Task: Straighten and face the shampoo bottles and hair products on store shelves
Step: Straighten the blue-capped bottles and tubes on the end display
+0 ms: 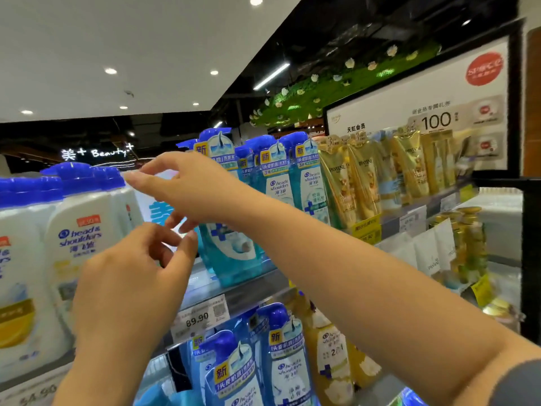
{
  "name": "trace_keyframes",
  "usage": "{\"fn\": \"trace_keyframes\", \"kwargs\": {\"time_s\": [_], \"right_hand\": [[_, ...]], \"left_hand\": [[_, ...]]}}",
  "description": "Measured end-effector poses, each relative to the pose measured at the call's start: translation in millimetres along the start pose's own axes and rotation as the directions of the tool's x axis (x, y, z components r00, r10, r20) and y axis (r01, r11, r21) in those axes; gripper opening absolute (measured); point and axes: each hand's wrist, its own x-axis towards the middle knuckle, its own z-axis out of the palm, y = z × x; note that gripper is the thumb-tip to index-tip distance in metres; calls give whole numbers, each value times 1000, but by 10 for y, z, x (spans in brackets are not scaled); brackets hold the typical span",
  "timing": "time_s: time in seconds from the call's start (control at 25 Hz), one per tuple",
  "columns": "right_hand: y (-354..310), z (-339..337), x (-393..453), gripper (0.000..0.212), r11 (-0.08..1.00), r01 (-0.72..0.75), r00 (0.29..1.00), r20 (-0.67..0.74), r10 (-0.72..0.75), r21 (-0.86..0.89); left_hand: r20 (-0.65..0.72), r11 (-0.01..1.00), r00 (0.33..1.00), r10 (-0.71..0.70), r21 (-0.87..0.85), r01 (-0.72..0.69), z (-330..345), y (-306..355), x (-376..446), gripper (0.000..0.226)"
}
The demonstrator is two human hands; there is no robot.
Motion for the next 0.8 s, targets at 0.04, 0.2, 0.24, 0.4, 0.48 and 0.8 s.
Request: {"fn": "trace_keyframes", "kwargs": {"time_s": [0.04, 0.2, 0.24, 0.4, 0.48, 0.8], "right_hand": [[22, -149, -112, 33, 1000, 18, 999, -29, -18, -13], [218, -732, -511, 24, 999, 29, 991, -129, -34, -39], [291, -881, -583, 22, 999, 21, 988, -149, -26, -36], [803, -1686, -880, 15, 999, -30, 967, -255, 26, -14], [1146, -2133, -1023, 12, 996, -72, 950, -300, 84, 53], [2537, -3652, -1331, 8, 964, -237, 874, -406, 266, 122]], "left_hand": [[34, 1000, 999, 5, -28, -4, 100, 74, -23, 24], [172, 996, 984, 41, -84, -27, 573, 461, -118, 26], [186, 994, 980, 63, -102, -44, 683, 577, -128, 26], [228, 980, 962, 147, -166, -111, 1259, 1155, -158, 27], [236, 978, 957, 169, -163, -132, 1584, 1429, -172, 26], [174, 997, 985, 4, 72, -16, 2859, 2162, -70, 29]]}}
